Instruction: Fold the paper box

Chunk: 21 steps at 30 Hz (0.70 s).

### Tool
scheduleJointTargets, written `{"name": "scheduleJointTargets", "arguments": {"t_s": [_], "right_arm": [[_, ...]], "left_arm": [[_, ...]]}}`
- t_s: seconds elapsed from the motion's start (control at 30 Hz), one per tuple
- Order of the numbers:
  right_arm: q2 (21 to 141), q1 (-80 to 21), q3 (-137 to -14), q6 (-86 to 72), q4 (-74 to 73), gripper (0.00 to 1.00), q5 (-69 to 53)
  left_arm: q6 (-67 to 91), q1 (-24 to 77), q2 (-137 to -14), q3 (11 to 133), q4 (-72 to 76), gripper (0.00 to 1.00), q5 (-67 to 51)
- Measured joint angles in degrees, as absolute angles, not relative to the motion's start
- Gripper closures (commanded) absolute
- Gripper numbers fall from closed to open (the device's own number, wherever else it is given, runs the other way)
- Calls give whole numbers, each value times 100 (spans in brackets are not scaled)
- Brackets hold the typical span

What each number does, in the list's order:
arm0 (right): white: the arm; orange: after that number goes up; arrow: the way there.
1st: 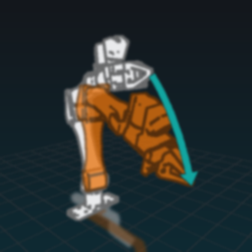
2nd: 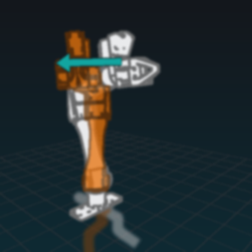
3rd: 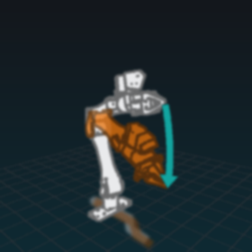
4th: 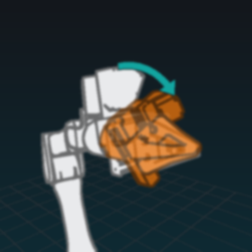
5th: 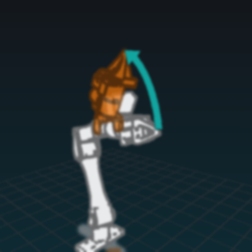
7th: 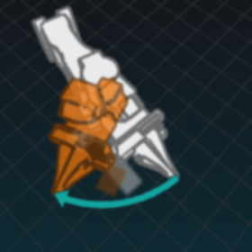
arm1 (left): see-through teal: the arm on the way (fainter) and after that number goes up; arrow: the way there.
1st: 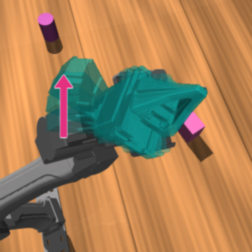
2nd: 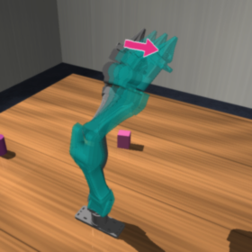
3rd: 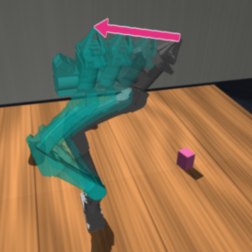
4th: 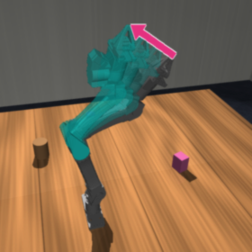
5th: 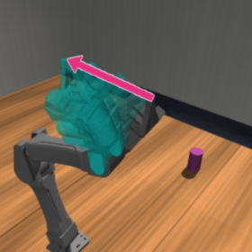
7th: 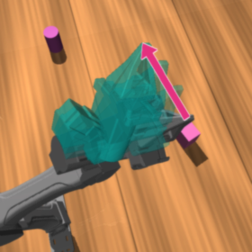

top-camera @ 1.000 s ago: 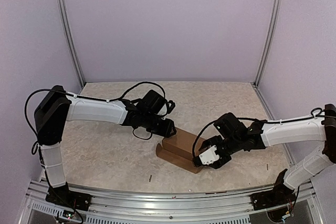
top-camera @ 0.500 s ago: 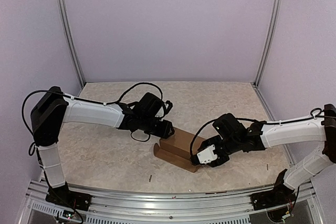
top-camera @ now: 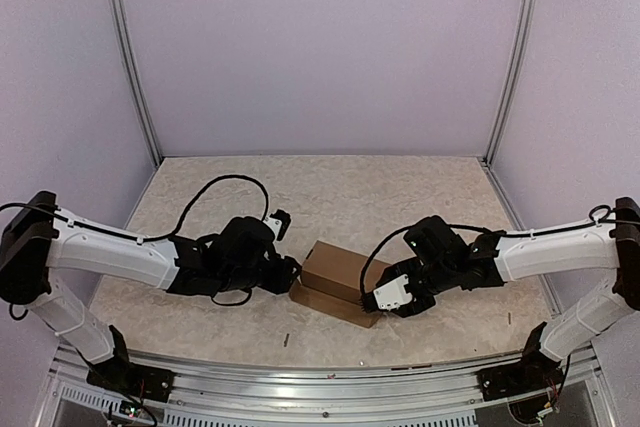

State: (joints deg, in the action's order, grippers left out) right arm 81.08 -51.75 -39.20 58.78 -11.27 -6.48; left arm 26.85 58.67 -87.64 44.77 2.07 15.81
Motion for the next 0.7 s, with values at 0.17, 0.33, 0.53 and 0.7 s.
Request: {"name": "scheduleJointTargets", "arguments": {"t_s": [0.17,0.33,0.53,0.7], "right_arm": [[8108,-5175,-3922,5850,-1127,43,-655],[8106,-5175,-3929,5767,-1131,42,-655],[8103,-5177,-3929,5734,-1127,37,-652],[8066,-5177,-3927,5739,-1118,35,-655]], "left_arm": [[2829,5544,-8945,4639,338,43,1640],[2773,5089,-9548,5437,386,44,1168],[2722,5133,-10503,6331,268,45,607],[2862,5196,-10849,6370,78,50,327]]}}
